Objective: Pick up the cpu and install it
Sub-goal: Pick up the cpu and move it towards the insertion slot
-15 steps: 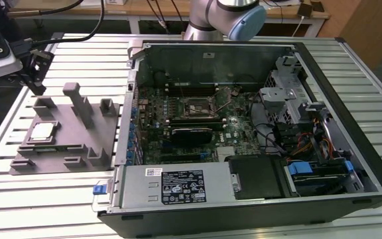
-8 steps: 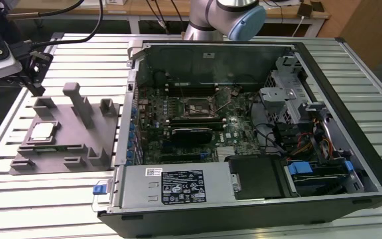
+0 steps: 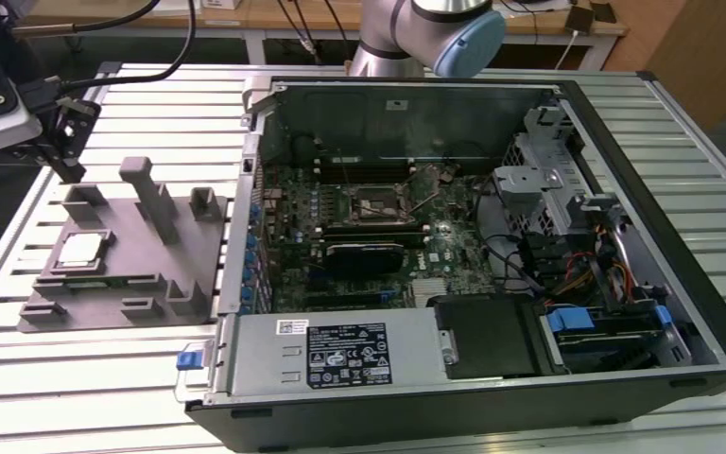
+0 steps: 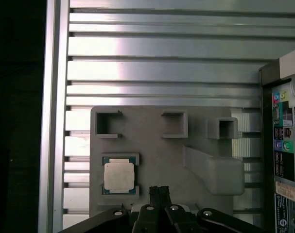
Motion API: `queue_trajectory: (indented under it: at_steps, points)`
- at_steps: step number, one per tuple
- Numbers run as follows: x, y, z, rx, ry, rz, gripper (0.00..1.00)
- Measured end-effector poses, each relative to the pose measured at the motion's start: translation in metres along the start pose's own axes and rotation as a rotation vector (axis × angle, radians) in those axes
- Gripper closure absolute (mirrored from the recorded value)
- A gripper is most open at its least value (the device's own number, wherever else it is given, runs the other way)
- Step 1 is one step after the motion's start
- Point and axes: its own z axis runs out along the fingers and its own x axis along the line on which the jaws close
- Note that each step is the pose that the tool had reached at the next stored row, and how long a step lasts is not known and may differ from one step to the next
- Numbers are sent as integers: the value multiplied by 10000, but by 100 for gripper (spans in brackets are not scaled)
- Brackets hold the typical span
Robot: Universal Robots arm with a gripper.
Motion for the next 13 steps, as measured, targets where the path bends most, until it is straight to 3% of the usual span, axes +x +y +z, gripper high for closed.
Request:
queue_trajectory:
  at_steps: [13]
  points:
    - [93, -12, 64, 0, 0, 1, 89]
